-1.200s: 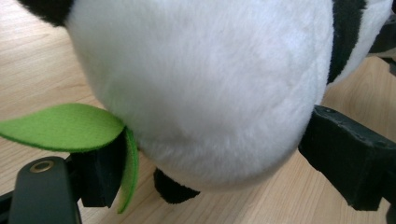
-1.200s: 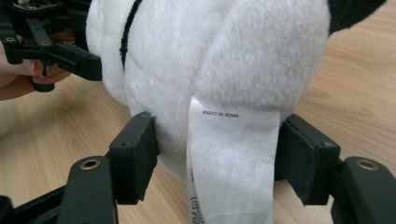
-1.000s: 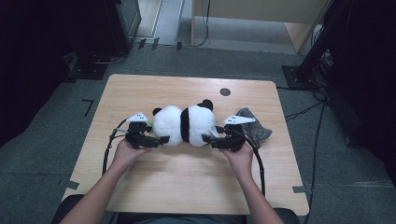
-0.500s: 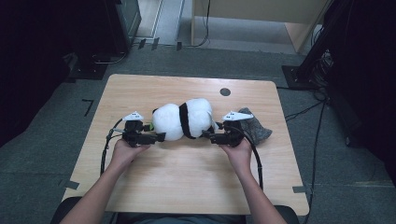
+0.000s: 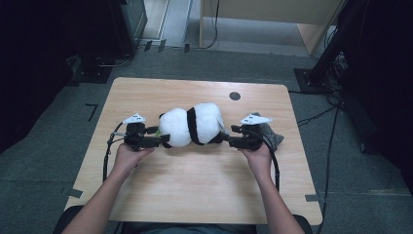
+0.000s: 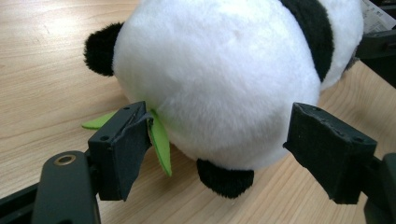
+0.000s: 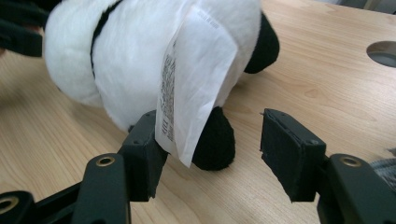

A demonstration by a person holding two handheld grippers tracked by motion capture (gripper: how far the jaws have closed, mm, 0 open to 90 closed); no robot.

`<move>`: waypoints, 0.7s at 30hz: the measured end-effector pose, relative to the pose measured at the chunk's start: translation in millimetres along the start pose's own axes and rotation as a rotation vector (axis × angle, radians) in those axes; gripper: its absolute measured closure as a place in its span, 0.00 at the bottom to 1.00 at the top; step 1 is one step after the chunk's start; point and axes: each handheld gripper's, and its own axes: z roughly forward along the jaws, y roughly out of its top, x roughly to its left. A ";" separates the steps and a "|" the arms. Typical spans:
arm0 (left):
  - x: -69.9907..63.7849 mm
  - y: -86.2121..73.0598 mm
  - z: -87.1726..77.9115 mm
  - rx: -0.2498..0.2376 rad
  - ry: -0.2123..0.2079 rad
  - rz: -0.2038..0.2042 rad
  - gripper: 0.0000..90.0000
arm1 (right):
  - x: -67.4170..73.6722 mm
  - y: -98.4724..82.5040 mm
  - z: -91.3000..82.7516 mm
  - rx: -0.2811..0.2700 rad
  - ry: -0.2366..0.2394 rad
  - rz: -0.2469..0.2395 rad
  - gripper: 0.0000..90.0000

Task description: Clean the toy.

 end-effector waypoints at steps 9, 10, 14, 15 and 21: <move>-4.6 4.6 4.2 0.008 0.012 0.029 0.22 | -19.9 -1.3 -21.4 -0.033 -0.099 -0.022 0.50; -4.4 5.1 4.6 0.008 0.017 0.029 0.22 | -23.4 -2.1 -24.1 -0.036 -0.114 -0.020 0.51; -6.9 7.6 4.8 0.015 0.031 0.043 0.22 | -39.0 -5.8 -34.4 -0.045 -0.159 -0.001 0.56; -8.2 8.4 4.2 0.016 0.035 0.052 0.22 | -42.1 -6.3 -37.0 -0.048 -0.175 -0.002 0.56; -11.4 17.9 3.1 0.000 0.049 0.078 0.22 | -61.8 -14.9 -42.4 -0.048 -0.209 -0.003 0.53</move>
